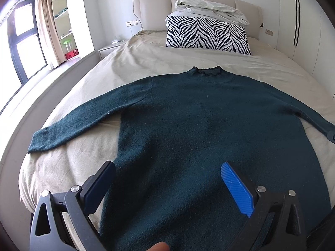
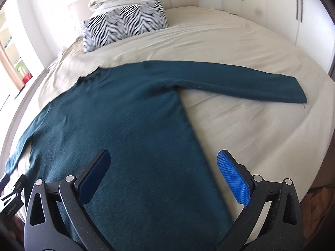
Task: Fold small clothes
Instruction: 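Grasp the sweater sleeve cuff with the right gripper and lift it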
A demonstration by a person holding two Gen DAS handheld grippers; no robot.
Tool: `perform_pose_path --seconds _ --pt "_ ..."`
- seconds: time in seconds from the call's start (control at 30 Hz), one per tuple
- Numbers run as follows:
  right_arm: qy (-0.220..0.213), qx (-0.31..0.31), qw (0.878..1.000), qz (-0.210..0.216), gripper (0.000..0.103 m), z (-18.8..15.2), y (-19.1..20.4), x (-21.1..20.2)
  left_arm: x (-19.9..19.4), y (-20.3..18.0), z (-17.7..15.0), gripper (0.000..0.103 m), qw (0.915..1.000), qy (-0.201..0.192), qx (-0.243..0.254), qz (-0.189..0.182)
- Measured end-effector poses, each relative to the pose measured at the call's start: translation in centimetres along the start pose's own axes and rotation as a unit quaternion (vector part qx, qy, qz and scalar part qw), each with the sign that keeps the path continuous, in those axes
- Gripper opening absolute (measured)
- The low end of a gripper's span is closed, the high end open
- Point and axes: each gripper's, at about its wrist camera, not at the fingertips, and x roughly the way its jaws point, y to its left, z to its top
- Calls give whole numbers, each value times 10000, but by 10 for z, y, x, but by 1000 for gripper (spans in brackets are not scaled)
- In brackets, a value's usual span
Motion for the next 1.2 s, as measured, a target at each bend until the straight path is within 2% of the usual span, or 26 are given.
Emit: perform_pose_path --seconds 0.1,0.17,0.2,0.3,0.37,0.47,0.57,0.63,0.7,0.73,0.8,0.9,0.97,1.1,1.13,1.2 --pt "-155 926 9954 200 103 29 -81 8 12 2 11 103 9975 23 -392 -579" --pt "-216 1725 9844 270 100 42 -142 16 22 3 19 103 9906 34 -644 -1207" --pt "-266 2110 9766 322 97 46 -171 20 28 2 22 103 9875 114 -745 -1388" --pt "-313 3120 9477 591 87 54 -251 40 46 -16 30 103 9882 496 -607 -1319" --pt "-312 3565 9319 591 83 57 -291 56 55 -23 34 103 9874 596 -625 -1325" --pt "-373 3992 9137 659 77 58 -331 75 64 -30 39 103 9871 596 -665 -1329" --pt "-596 3911 9165 599 76 70 -346 85 78 -32 46 103 9799 716 -802 -1680" --pt "-688 3864 9175 647 70 80 -351 95 86 -31 50 103 9735 770 -951 -1930" --pt "-666 3902 9161 631 51 89 -360 108 92 -31 55 102 9704 779 -1032 -2041" --pt "-633 3935 9154 562 46 94 -360 115 94 -31 57 101 9690 774 -1038 -2102" --pt "-575 3913 9176 400 19 106 -359 127 98 -30 61 96 9676 767 -1046 -2164" --pt "-562 3808 9228 176 10 130 -349 137 107 -25 69 88 9627 778 -1117 -2340" --pt "-634 3467 9358 105 8 156 -321 138 113 -20 74 87 9580 790 -1223 -2469" --pt "-726 2050 9756 303 7 218 -207 137 122 -7 83 87 9467 756 -1516 -2740" --pt "-768 1586 9835 409 7 230 -171 138 124 -2 85 87 9429 738 -1619 -2815" --pt "-778 689 9916 768 7 247 -89 141 127 8 87 87 9344 678 -1846 -2972"
